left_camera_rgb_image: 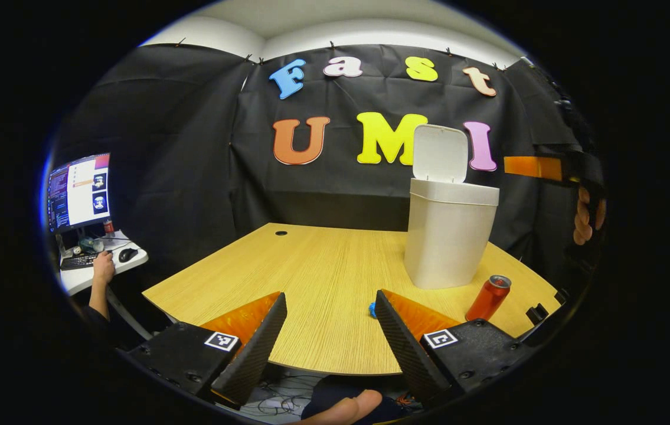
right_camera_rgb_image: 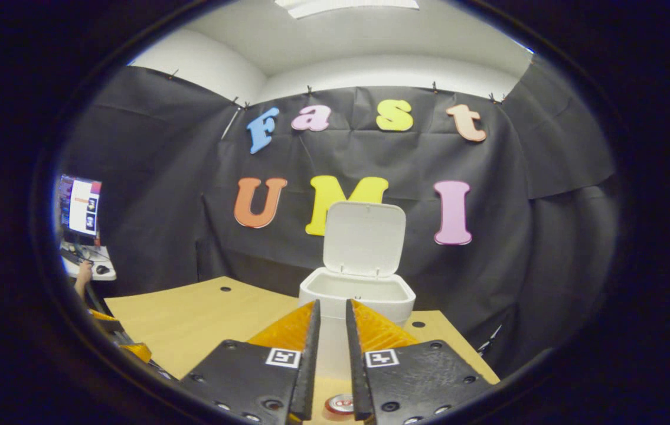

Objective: Press the lid of the desktop garbage bin to open it, pick up the crumpled paper on the desktop and throw it into the bin, then pick up the pop can on the desktop and drop it into the bin, and finally close the garbage bin lid.

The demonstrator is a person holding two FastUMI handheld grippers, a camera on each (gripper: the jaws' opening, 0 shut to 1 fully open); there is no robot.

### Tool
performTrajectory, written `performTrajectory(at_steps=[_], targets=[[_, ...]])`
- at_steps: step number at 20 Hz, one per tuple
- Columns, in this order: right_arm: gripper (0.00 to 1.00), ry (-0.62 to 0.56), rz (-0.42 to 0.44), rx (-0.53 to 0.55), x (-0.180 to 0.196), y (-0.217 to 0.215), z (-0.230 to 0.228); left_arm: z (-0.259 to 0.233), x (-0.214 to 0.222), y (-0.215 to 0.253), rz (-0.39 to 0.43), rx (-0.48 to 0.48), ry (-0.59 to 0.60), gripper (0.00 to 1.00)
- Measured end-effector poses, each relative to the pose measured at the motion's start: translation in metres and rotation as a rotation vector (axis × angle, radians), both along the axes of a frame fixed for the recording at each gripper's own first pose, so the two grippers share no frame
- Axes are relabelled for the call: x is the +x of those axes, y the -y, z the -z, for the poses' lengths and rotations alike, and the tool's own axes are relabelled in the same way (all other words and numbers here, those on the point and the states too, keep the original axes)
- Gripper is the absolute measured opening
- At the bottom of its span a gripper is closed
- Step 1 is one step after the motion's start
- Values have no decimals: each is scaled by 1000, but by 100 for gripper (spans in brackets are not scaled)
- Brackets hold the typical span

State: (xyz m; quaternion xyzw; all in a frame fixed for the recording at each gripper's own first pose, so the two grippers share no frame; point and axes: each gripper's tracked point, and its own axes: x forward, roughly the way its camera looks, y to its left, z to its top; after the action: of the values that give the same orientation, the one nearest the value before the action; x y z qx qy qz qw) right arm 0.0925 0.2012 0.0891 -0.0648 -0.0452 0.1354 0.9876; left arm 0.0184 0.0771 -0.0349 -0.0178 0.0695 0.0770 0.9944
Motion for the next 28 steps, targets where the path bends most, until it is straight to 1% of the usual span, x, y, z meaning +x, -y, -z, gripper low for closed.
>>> performTrajectory(at_steps=[1,2,3,4,5,6,7,9,10,12,13,14,15,16,17,19,21,22,23,24,25,26,28], targets=[[45,22,9,9,-11,8,2,1,1,1,-1,2,-4,98],[55,32,9,23,-21,13,5,3,1,0,-3,10,-8,98],[74,29,5,37,-30,17,11,3,2,0,-6,22,-9,98],[80,16,-4,46,-36,19,21,4,3,1,-8,32,-6,98],[89,1,-10,40,-41,21,29,3,4,2,-8,39,-1,98],[88,-9,-5,23,-44,27,38,5,6,3,-4,42,4,98],[95,-5,9,-1,-46,35,42,4,9,5,3,41,15,98],[95,23,34,-29,-51,52,48,7,19,9,20,45,27,98],[95,33,42,-24,-53,58,53,10,24,12,38,51,26,98],[95,33,15,-6,-59,60,68,19,31,19,70,58,23,98],[98,32,1,7,-60,62,75,25,36,21,78,54,19,98],[95,37,-7,19,-61,66,81,34,40,24,89,42,8,98],[95,39,-11,24,-59,70,89,45,46,28,102,24,-17,98],[95,42,-16,13,-58,73,97,57,52,34,116,19,-48,98],[98,48,-24,-12,-57,75,105,65,55,40,128,21,-71,98],[95,56,-15,-57,-53,90,123,80,60,51,160,19,-97,98],[95,27,-10,-62,-47,105,148,103,66,58,181,9,-166,98],[98,1,-21,-62,-44,107,163,113,69,60,183,10,-203,98],[95,-20,-30,-54,-42,110,174,118,71,63,186,13,-224,98],[95,-37,-31,-43,-42,116,186,121,76,64,194,18,-247,98],[98,-54,-33,-31,-42,121,197,124,80,66,202,21,-265,98],[95,-78,-37,-14,-41,123,210,130,84,65,204,21,-293,98],[95,-145,-53,23,-37,124,236,139,97,64,197,26,-344,98]])
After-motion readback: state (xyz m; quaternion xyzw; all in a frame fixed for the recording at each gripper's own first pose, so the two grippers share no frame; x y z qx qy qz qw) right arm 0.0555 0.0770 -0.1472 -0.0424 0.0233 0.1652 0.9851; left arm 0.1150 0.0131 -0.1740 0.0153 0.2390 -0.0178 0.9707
